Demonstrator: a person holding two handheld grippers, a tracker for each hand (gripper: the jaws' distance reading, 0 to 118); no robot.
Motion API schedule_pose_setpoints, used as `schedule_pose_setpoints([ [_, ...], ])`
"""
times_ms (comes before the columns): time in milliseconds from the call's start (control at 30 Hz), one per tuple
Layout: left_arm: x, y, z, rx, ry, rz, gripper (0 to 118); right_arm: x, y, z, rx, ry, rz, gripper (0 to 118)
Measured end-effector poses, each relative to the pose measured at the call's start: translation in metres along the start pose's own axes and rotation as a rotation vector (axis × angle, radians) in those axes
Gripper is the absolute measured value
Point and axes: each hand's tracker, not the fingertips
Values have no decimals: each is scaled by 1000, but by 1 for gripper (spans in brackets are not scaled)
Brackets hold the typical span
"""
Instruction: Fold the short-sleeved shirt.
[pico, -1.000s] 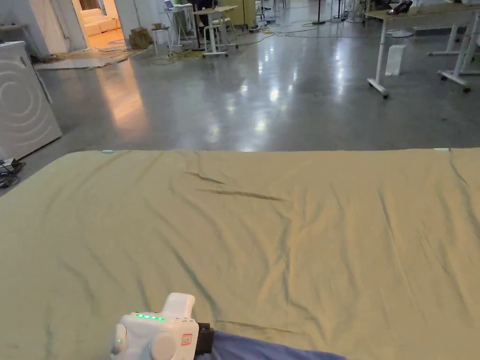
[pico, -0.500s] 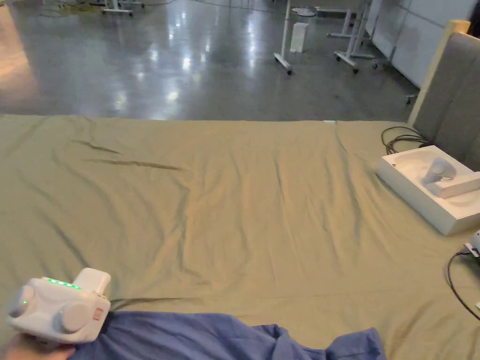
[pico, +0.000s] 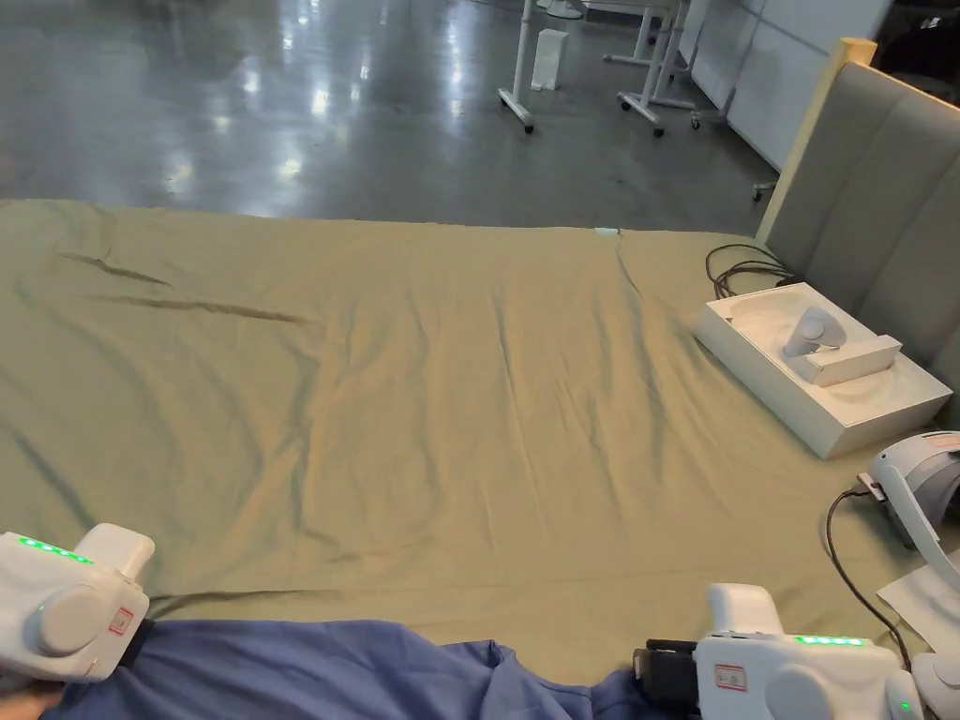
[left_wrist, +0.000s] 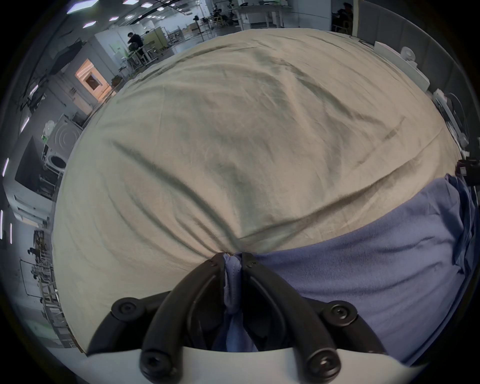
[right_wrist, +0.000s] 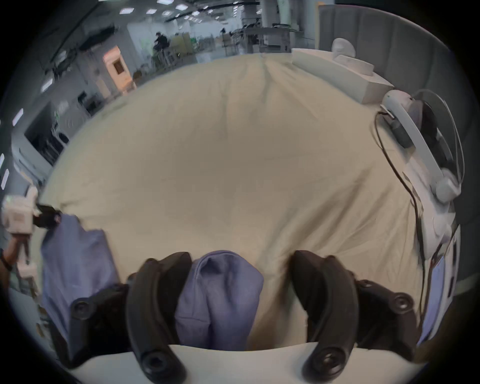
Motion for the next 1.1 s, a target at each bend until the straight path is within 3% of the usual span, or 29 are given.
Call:
schedule_pose_setpoints([
  [33,1,-1,0,3,3,-2,12,-7,-3,2,19,-62,57,69],
  [67,1,-2,0,8,5,-5,12,-10,-4,6,42,-56,84,59],
  [100,1,-4,1,14,8,-8,12,-12,-7,10,56,-40,83,42],
  [133,2,-5,2,23,12,-5,12,-14,-7,14,55,-42,85,18],
  [167,2,-8,4,35,14,-5,12,-16,-7,18,62,-66,89,6],
  [233,-1,-13,12,62,4,19,12,-13,-6,28,78,-58,74,5],
  [333,-15,-28,43,169,-88,130,7,-7,-8,50,128,42,-31,5],
  [633,-75,-113,258,654,-153,206,7,-9,5,212,507,106,-16,5],
  [767,-104,-147,356,834,-86,263,7,-11,19,290,668,117,-25,5],
  [900,-131,-160,428,963,-85,347,7,-17,43,351,787,134,-42,5],
  [1100,-151,-151,508,1161,-73,340,7,-38,96,441,947,180,-58,5],
])
